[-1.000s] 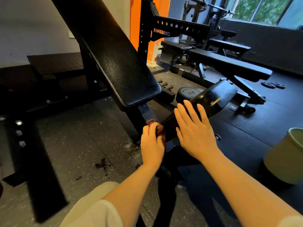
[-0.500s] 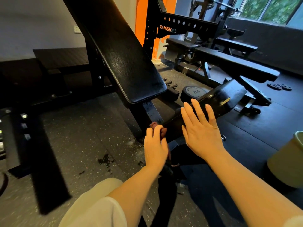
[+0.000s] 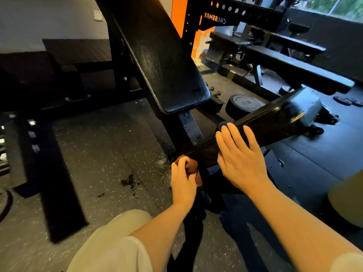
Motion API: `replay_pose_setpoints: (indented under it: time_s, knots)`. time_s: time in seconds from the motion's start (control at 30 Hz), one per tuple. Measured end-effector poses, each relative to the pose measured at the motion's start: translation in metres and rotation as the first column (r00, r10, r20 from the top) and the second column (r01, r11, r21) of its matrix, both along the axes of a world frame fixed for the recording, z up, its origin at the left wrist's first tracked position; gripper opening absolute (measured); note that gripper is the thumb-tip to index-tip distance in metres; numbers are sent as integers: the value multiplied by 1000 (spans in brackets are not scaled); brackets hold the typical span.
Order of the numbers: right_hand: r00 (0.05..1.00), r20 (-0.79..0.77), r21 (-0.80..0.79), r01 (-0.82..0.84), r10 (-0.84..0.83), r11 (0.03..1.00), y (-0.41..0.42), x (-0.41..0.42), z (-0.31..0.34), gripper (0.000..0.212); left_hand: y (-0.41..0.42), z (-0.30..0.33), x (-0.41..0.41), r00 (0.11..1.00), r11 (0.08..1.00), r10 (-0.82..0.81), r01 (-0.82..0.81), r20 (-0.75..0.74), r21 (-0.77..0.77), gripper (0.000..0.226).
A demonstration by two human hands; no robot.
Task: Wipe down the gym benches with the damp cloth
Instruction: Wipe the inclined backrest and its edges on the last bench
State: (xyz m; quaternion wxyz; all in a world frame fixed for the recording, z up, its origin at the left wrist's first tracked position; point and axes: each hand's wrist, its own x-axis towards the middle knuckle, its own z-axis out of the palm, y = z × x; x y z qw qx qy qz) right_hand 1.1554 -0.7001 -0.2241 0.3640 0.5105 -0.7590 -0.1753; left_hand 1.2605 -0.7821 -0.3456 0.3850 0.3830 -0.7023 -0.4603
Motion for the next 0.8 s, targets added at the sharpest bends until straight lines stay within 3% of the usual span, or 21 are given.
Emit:
replay_pose_setpoints:
  time_s: [0.1,0.2,0.3,0.43,0.5,0.6,0.67,0.73,0.8]
  knots:
    - [1000,-1,-20,-11,11,1000,0,-2,-3,52,0,-29,16,988,979,113,-129,102,157,33]
    - [1000,-27,-20,3,-4,1000,-1,-2,-5,52,9,-12,13,967,969,245,-244,-69,30,34]
    - [1000,-27,-2,12,-12,1000,-1,-1,-4,53,13,10,-5,983,983,77,-103,-169,-154,37]
    - [1000,-14,-10,21,-21,1000,-2,1,-3,54,8,3,-17,998,989,18,-27,-62,-143,39]
    - [1000,-1,-13,19,-19,1000,0,3,-2,53,1,-6,-12,999,998,49,-50,-18,-37,34]
    - [1000,9,-13,5,-5,1000,1,4,0,51,-11,-13,2,966,953,249,-256,65,163,26]
    - [1000,5,-26,6,-6,1000,1,4,-1,50,-5,0,3,967,967,247,-242,-62,83,27]
    - [1000,9,-33,7,-7,999,-1,4,-2,51,11,17,-2,973,987,107,-128,-203,-95,27]
    - [1000,18,-40,9,-8,999,-2,5,-3,53,22,18,-9,972,986,63,-96,-226,-134,31]
